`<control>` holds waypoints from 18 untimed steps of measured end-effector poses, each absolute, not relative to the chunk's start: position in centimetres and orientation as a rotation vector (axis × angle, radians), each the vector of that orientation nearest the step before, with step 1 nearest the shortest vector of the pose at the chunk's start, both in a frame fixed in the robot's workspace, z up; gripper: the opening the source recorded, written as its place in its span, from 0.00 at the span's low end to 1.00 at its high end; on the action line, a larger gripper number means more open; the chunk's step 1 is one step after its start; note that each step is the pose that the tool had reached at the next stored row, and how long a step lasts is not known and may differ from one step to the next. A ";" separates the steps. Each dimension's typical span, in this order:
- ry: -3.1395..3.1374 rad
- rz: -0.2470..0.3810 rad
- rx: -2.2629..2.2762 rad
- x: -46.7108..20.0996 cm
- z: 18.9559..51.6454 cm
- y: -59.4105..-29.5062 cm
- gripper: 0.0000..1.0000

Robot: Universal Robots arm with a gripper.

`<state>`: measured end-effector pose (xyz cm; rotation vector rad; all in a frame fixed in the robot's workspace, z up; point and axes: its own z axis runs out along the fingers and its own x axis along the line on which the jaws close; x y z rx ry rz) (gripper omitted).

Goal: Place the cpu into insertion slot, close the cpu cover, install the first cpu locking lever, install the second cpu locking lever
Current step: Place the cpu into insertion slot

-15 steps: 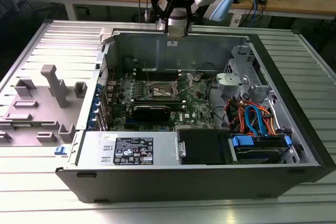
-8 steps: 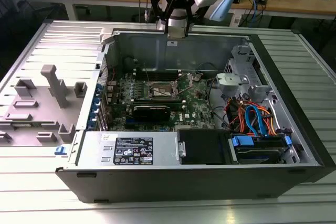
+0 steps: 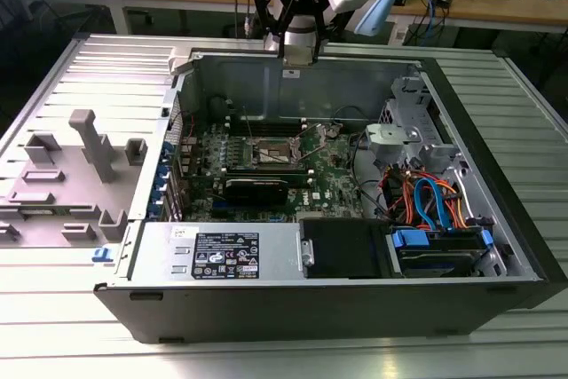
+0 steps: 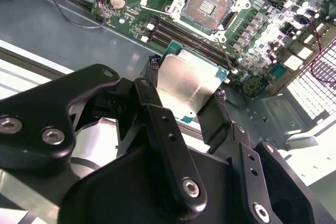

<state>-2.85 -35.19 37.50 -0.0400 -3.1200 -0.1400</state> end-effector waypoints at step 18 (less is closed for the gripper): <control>-3.120 -0.140 -0.040 -2.8 37.4 -36.8 0.55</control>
